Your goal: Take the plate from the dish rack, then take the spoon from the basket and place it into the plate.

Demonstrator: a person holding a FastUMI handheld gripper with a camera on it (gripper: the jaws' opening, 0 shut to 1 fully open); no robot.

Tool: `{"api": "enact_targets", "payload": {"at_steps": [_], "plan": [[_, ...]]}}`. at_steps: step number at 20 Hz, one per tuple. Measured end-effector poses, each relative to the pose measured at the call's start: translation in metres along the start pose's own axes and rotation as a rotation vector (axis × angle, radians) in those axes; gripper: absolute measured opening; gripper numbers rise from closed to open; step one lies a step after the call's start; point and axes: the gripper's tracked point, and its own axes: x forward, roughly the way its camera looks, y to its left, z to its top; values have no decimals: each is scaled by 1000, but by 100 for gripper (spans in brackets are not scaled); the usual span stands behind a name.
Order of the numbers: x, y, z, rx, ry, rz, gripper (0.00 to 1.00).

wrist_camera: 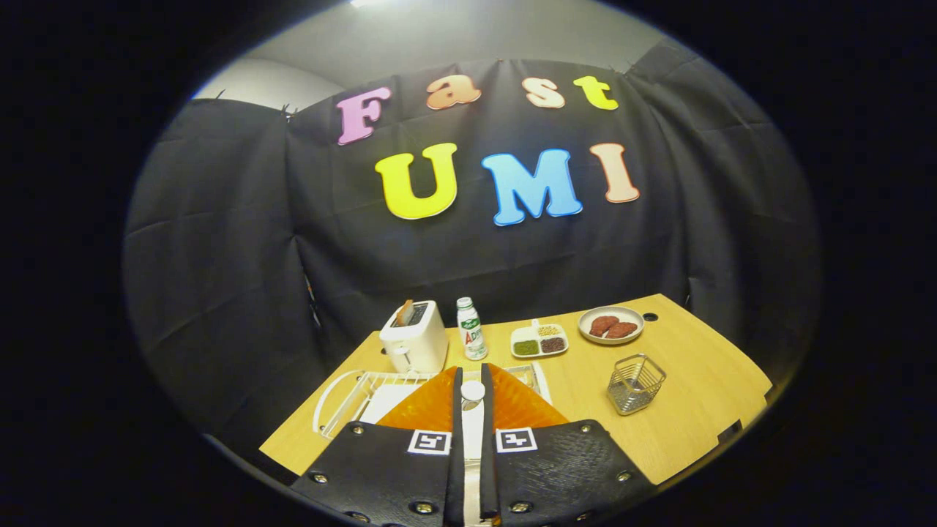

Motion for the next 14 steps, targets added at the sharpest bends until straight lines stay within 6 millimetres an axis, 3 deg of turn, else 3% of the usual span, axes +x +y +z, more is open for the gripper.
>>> {"api": "enact_targets", "payload": {"at_steps": [3,6,14], "plan": [[-12,21,-21,-10,38,58,8],[-21,30,-43,-17,78,86,8],[-24,23,-103,-15,187,85,8]]}}
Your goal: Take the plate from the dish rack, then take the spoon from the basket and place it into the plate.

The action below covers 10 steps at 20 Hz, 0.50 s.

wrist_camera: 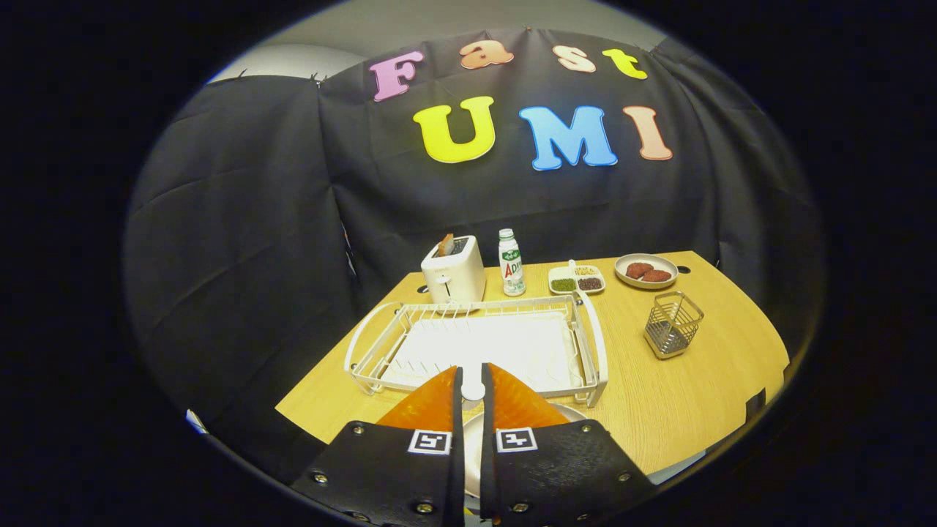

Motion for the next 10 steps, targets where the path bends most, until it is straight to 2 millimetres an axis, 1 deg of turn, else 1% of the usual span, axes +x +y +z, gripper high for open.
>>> {"api": "enact_targets", "payload": {"at_steps": [6,10], "plan": [[12,-10,-28,37,58,4,8],[16,-18,-39,63,79,-1,8]]}}
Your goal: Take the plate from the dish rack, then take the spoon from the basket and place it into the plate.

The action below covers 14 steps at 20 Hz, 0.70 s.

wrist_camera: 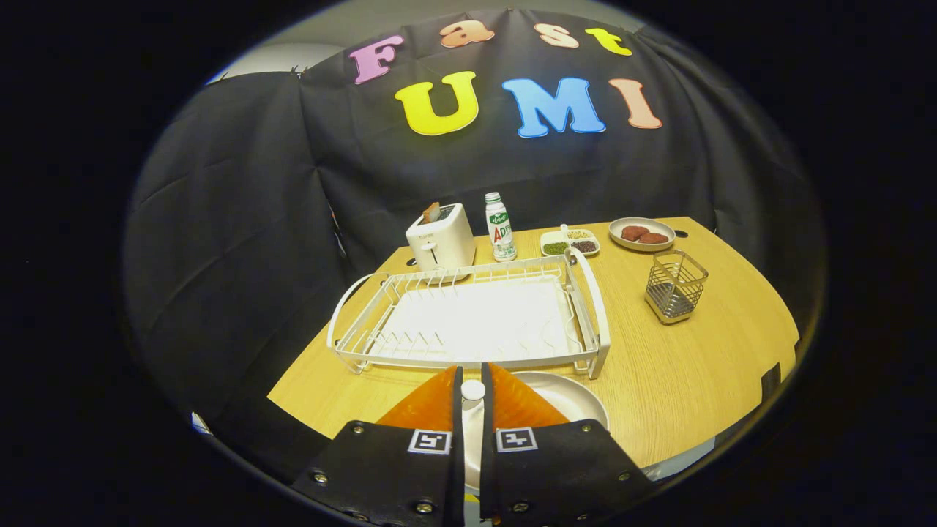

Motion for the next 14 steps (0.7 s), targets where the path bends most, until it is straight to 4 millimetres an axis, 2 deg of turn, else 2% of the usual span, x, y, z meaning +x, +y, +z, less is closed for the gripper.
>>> {"api": "enact_targets", "payload": {"at_steps": [6,14], "plan": [[6,-5,-6,16,11,25,8],[11,-32,9,29,-17,-9,15]]}}
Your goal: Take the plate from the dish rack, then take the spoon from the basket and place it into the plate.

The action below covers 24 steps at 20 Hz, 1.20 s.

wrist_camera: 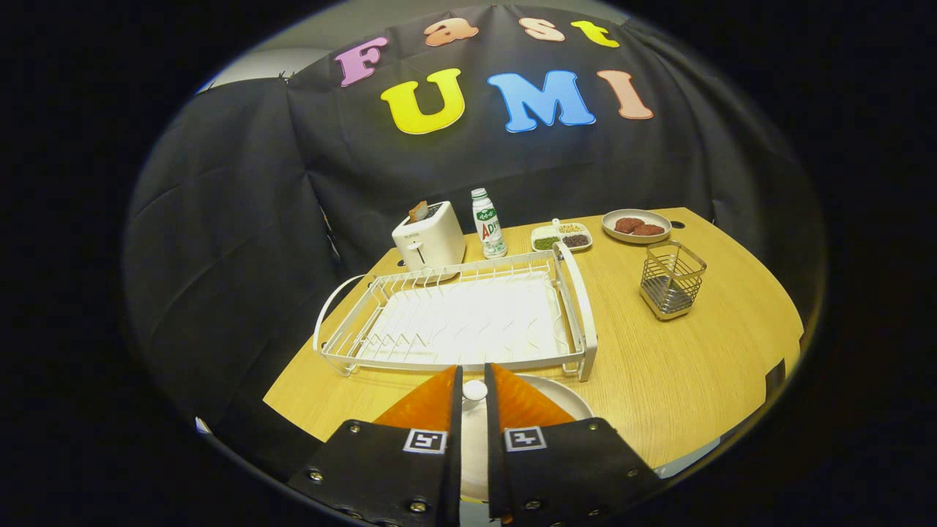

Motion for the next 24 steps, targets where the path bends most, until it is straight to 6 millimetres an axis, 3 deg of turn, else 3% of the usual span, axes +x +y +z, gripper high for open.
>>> {"api": "enact_targets", "payload": {"at_steps": [4,14,18,24], "plan": [[1,-14,10,19,-21,-42,23],[-2,-19,51,-12,-98,-78,25],[-13,-17,103,-56,-202,-92,25],[-41,-21,204,-108,-420,-120,25]]}}
